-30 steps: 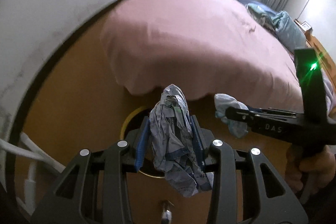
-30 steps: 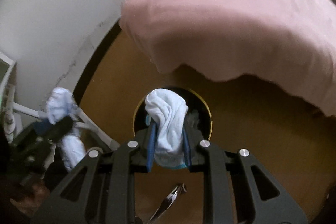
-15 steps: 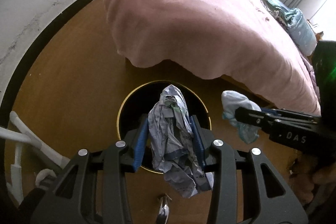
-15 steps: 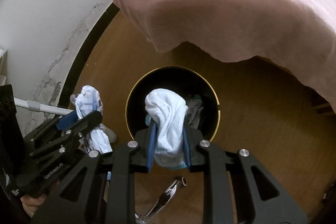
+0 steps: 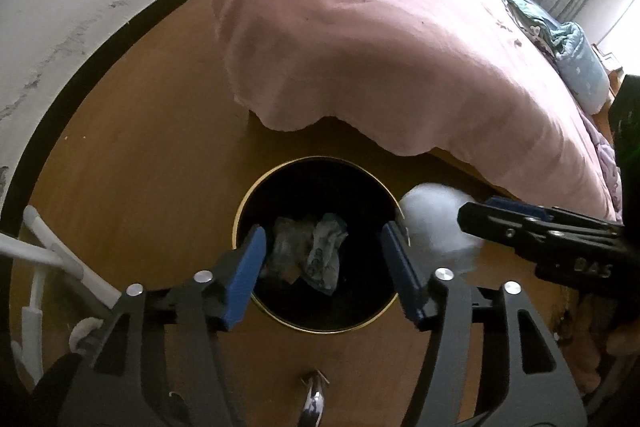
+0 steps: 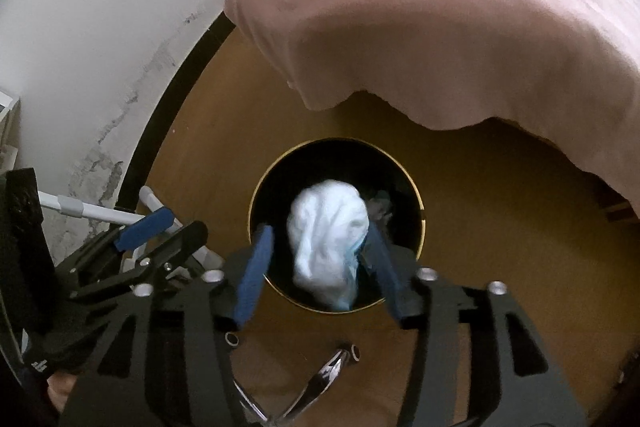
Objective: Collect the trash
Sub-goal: 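Carry both items over the bin and open both tools to drop them, then grasp the grey sock with the right tool while the left tool grasps white tissues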
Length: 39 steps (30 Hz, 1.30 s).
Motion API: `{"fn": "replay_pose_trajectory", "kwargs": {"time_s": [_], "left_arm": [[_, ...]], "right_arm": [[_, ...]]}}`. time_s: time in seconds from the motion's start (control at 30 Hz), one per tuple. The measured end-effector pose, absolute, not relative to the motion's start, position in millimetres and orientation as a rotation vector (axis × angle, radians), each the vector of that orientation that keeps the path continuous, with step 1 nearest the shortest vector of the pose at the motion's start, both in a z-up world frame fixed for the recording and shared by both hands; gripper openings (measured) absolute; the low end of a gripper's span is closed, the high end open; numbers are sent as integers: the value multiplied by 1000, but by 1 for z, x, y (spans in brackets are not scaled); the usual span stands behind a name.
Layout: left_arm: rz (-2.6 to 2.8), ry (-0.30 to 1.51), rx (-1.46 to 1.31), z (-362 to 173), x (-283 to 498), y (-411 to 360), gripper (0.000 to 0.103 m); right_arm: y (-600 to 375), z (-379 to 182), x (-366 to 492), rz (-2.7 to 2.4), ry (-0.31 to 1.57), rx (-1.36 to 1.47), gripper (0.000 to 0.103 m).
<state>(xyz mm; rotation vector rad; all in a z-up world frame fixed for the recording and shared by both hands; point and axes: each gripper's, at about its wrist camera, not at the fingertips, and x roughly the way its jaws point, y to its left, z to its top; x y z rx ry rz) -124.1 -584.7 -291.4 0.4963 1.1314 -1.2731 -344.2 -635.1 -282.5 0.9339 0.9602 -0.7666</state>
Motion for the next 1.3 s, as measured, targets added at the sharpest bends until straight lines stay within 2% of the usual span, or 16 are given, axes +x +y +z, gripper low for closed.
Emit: {"fn": "replay_pose_trajectory", "kwargs": {"time_s": [0.17,0.3,0.53,0.7,0.9,1.1,1.3], "left_arm": [[-1246,1084,454,-270,-119,-573,71],[-1256,956,462,-220,-118,-554,92],[-1275,747,459,-87,-105,-469,95],[-1133,639,480,-16,-69,-356,96],[-794,648,420,14,-6,-189,96],[-467,703,298,6,29,-31,96],[-324,760,174,-10,41,43,96]], "right_arm": [[-632,-263,-345,-788,926,904,68],[-627,-230,-343,-822,895,821,81],[-591,-127,-311,-739,765,645,90],[-518,-61,-234,-497,715,478,93],[-395,-22,-118,-98,716,277,93],[-266,-7,-24,237,725,96,92],[-163,-4,41,430,769,-56,81]]}}
